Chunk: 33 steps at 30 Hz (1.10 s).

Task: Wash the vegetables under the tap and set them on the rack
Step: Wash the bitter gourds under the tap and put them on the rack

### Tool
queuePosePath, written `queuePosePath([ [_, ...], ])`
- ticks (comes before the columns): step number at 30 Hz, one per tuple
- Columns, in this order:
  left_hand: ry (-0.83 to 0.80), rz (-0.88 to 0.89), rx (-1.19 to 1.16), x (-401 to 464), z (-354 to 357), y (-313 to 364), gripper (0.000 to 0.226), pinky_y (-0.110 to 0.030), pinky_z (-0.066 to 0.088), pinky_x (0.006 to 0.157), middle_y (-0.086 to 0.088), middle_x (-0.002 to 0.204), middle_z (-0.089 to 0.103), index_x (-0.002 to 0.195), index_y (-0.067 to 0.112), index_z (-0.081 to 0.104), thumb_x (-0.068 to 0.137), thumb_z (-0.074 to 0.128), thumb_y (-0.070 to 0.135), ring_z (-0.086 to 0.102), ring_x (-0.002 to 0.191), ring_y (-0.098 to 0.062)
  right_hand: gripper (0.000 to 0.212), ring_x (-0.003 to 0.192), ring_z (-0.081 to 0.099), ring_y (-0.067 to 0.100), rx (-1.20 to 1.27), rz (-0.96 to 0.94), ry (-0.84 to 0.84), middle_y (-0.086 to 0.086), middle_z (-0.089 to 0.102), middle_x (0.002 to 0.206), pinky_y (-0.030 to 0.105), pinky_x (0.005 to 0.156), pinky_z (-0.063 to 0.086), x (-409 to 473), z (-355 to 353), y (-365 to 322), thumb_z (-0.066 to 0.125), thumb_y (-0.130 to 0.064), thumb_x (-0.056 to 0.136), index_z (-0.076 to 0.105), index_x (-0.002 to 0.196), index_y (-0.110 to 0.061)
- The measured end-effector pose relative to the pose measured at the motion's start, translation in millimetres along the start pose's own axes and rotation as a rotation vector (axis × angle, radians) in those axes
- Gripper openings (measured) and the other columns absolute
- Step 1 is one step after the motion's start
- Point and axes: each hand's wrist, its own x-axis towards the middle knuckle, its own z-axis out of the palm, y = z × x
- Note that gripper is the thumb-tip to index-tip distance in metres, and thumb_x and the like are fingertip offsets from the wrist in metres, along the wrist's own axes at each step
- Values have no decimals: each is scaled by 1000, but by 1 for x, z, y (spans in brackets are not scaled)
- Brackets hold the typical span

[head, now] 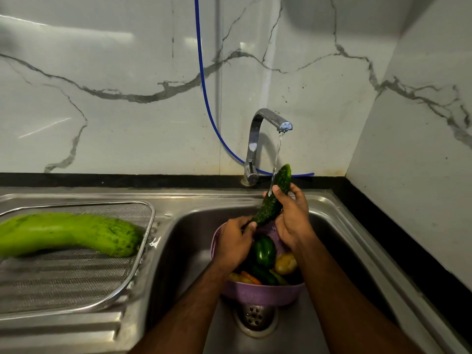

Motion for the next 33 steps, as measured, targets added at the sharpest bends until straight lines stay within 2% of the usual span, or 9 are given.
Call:
queuePosePath([
  [3, -15, 14, -95, -3, -1, 8, 22, -4, 41, 59, 7, 79, 70, 109, 9, 76, 99, 56, 10, 59, 60, 10, 41, 119, 67, 34, 23, -19, -22, 16, 70, 126, 51, 102, 54, 1, 2, 0, 68, -2, 94, 59, 130, -16],
  [8, -94, -22, -172, -5, 0, 10, 23, -7, 43, 56, 8, 76, 67, 110, 11, 73, 101, 52, 9, 58, 56, 8, 36, 117, 66, 28, 46, -33, -10, 12, 71, 122, 48, 102, 53, -1, 3, -4, 64, -5, 97, 63, 133, -14],
  [11, -131, -45, -167, -6, 1, 12, 23, -12, 44, 59, 8, 68, 63, 91, 14, 70, 103, 50, 12, 57, 53, 6, 33, 112, 67, 24, 41, -45, -6, 8, 74, 114, 45, 101, 54, -4, 4, -6, 61, -6, 99, 64, 132, -13],
  [13, -161, -89, -203, -7, 2, 12, 27, -23, 48, 64, 0, 69, 66, 86, 17, 66, 105, 47, 19, 63, 60, -4, 35, 116, 65, 25, 26, -39, -2, 9, 71, 121, 45, 101, 53, -4, 4, -5, 59, -10, 102, 62, 137, -13],
  [17, -212, -248, -439, -8, 1, 18, 34, -26, 51, 57, -12, 96, 76, 111, 15, 67, 107, 41, 36, 71, 79, -23, 36, 120, 65, 31, 23, 32, -1, 15, 66, 129, 44, 97, 55, -8, 8, 5, 50, -17, 107, 55, 143, -16],
  [25, -222, -343, -646, -6, 0, 17, 26, -29, 54, 52, -15, 86, 69, 112, 4, 63, 106, 45, 22, 64, 62, -16, 33, 109, 67, 29, -99, 153, 10, 24, 66, 126, 51, 100, 54, -13, 17, 18, 42, -27, 110, 55, 140, -18],
  [27, -235, -332, -622, -7, 0, 15, 22, -33, 56, 56, -16, 87, 71, 113, 4, 62, 105, 48, 18, 66, 65, -21, 35, 105, 67, 26, -167, 127, 29, 20, 66, 124, 44, 86, 57, -14, 18, 19, 47, -32, 109, 55, 139, -16],
  [31, -208, -288, -358, -5, 2, 3, 21, -46, 58, 90, -11, 105, 72, 115, 15, 59, 95, 65, 14, 71, 97, -23, 37, 100, 68, 23, -335, 37, 81, 11, 66, 116, 35, 71, 56, -10, 14, 22, 49, -37, 107, 52, 140, -19],
  [33, -216, -274, -310, -3, 3, -1, 28, -49, 58, 90, -11, 106, 71, 112, 20, 58, 89, 72, 13, 70, 99, -24, 37, 97, 69, 23, -324, 53, 121, 9, 66, 113, 35, 68, 56, -9, 13, 19, 46, -42, 108, 53, 136, -20],
])
